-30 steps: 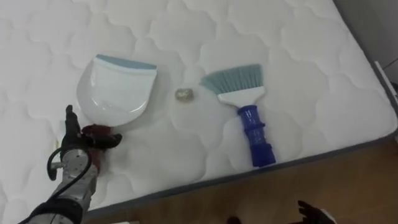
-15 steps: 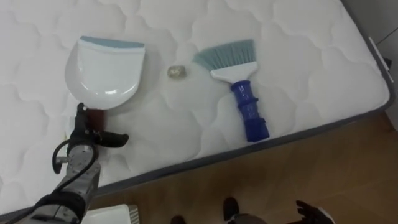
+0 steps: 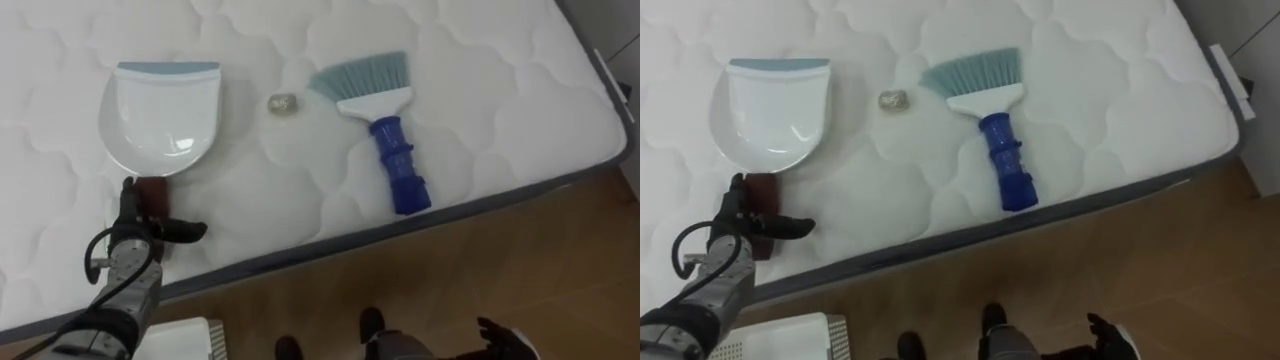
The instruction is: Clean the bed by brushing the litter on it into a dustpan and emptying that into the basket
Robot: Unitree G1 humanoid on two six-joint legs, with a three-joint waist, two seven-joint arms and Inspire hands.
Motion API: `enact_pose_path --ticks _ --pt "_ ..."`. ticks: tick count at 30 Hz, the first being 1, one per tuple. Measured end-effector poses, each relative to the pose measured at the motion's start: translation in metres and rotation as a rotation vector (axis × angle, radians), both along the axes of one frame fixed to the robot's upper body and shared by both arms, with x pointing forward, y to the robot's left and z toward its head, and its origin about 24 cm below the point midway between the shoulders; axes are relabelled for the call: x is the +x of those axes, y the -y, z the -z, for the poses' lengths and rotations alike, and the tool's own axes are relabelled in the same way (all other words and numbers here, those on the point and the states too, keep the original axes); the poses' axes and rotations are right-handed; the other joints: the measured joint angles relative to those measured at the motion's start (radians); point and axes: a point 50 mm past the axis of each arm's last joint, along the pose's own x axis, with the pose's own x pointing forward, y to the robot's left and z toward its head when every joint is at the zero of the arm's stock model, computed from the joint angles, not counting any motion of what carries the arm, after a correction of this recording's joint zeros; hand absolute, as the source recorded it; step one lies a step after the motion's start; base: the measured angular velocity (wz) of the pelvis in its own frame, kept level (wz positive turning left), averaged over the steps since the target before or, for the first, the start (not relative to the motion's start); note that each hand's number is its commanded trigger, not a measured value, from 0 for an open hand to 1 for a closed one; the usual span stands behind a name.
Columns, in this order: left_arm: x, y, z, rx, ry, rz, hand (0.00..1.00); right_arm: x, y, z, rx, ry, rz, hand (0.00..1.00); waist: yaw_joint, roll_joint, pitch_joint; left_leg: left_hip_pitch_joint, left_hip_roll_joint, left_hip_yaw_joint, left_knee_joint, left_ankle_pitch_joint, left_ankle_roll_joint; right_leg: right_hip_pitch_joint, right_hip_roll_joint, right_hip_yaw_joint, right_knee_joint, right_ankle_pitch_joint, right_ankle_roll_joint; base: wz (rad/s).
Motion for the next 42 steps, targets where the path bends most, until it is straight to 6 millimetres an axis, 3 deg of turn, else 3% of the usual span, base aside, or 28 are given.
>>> enact_pose_path --ticks 4,9,10,11,12,30,42 --pt "-0.001 0.000 0.000 0.006 -0.001 -0.006 0.00 -0.002 -0.001 0.001 0.008 -0.003 0.007 0.00 0.001 -0.008 -0.0057 -0.003 0.001 0.000 0.006 0.000 0.000 0.002 -0.003 -0.009 -0.001 0.000 0.000 0.03" --pt "-0.004 0.000 0.004 0.018 -0.013 -0.034 0.00 -0.005 -0.001 0.002 0.011 -0.008 0.018 0.00 0.001 -0.009 -0.0064 -0.010 0.001 0.000 0.006 0.001 0.002 0.002 -0.011 -0.020 -0.003 0.001 0.001 0.07" --pt "-0.004 0.001 0.004 0.017 -0.013 -0.036 0.63 -0.005 -0.001 0.002 0.011 -0.009 0.020 0.00 0.000 -0.009 -0.0063 -0.012 0.001 0.000 0.005 0.001 0.002 0.002 -0.011 -0.025 -0.003 0.001 0.001 0.10" --pt "-0.004 0.001 0.004 0.015 -0.013 -0.037 0.63 -0.005 -0.001 0.002 0.011 -0.009 0.021 0.00 0.000 -0.009 -0.0063 -0.013 0.001 0.000 0.005 0.001 0.002 0.002 -0.011 -0.027 -0.003 0.001 0.001 0.08" --pt "-0.004 0.001 0.004 0.013 -0.012 -0.040 1.00 -0.005 -0.001 0.002 0.009 -0.007 0.021 0.00 0.000 -0.009 -0.0063 -0.013 0.001 -0.001 0.004 0.001 0.002 0.002 -0.012 -0.030 -0.004 0.001 0.001 0.06" --pt "-0.016 -0.011 0.012 0.061 -0.117 -0.075 1.00 -0.010 -0.001 0.004 -0.010 -0.053 0.025 0.00 0.002 -0.009 -0.0066 0.000 0.000 0.007 -0.008 0.002 0.004 0.008 -0.014 -0.018 -0.004 0.001 0.001 -0.01" --pt "-0.014 -0.011 0.012 0.054 -0.141 -0.070 1.00 -0.014 -0.001 0.006 0.001 -0.074 0.025 0.00 -0.006 -0.027 -0.0015 0.003 -0.002 0.020 -0.010 0.003 0.011 0.008 -0.014 -0.011 -0.008 0.000 0.009 -0.01"
